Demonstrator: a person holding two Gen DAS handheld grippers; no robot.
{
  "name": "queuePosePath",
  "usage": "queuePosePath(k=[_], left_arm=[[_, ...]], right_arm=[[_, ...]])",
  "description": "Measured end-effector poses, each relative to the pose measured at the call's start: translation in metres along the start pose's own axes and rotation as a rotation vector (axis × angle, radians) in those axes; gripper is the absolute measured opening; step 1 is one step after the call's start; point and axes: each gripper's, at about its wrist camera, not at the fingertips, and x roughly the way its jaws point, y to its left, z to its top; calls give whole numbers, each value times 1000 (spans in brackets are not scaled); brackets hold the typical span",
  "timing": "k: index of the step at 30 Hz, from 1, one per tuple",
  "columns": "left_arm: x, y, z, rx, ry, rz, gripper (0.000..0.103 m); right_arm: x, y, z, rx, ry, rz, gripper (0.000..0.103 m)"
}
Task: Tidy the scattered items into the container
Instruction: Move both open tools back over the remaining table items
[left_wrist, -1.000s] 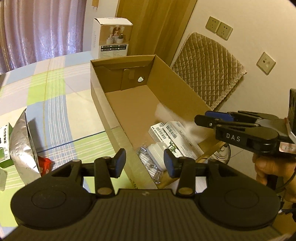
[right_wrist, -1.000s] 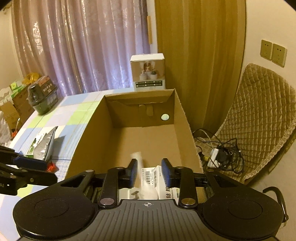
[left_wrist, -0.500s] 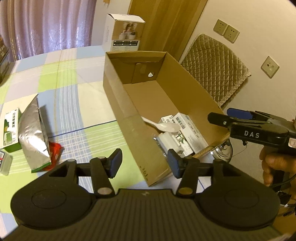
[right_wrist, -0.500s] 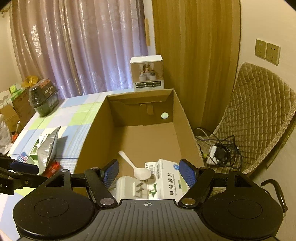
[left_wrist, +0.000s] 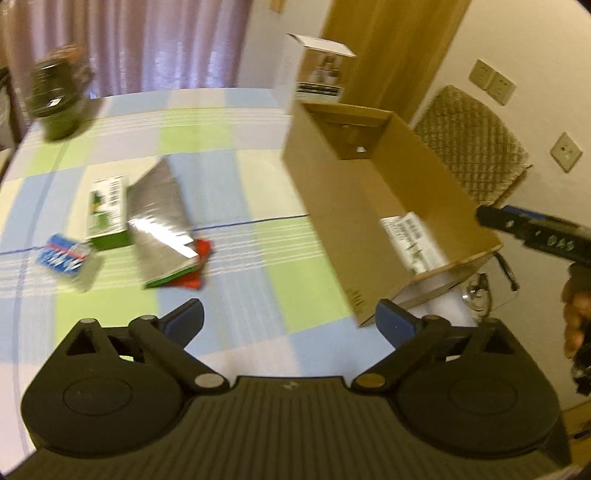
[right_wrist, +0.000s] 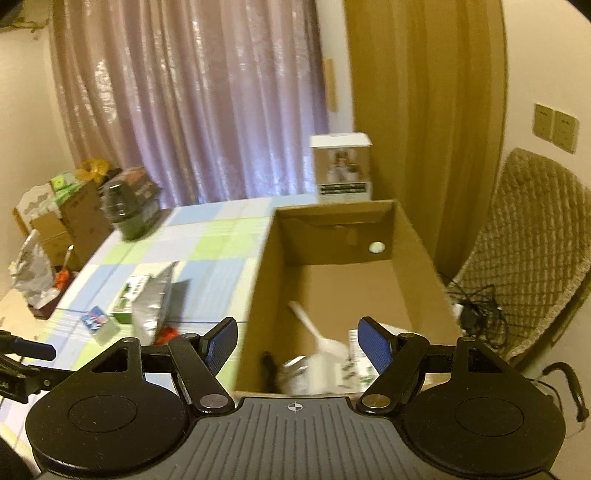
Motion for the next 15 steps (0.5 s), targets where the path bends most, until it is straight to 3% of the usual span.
queuePosePath(k=[6,15], left_arm=[[-30,38,-20,-72,-7,64,100],[-72,73,-40,-93,-25,131,101]], right_arm=[[-2,40,-5,-30,6,55,78],[-3,86,-13,-49,33,117,78]])
